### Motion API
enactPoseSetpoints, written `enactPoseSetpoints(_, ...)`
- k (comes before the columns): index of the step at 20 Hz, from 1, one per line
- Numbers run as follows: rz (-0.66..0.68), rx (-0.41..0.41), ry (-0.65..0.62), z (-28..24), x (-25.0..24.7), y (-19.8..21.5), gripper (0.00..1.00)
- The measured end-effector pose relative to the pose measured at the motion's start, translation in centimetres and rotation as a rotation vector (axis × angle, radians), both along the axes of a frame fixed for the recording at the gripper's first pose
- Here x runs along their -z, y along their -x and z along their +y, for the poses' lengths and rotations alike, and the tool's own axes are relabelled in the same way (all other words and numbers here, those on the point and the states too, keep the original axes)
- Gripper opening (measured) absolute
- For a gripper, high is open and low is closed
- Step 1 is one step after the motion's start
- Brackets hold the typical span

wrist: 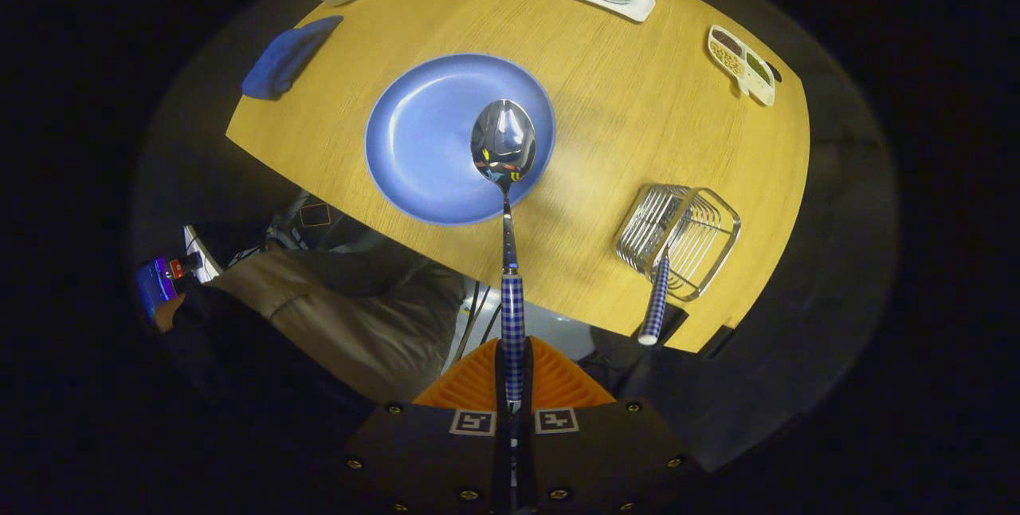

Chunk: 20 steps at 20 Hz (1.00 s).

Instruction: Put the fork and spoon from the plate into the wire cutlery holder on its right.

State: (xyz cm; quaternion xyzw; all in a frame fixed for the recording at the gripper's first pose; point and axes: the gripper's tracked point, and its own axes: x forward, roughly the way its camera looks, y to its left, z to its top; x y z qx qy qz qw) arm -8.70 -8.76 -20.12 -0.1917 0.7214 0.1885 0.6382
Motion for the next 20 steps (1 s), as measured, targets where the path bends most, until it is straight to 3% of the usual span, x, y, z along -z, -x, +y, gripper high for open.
enactPoseSetpoints(13, 0.062, 0.118, 0.017, -7.5, -3.8, 3.0, 0.03)
enactPoseSetpoints(20, 0.114, 0.208, 0.079, -12.6, -3.3, 1.3, 0.03)
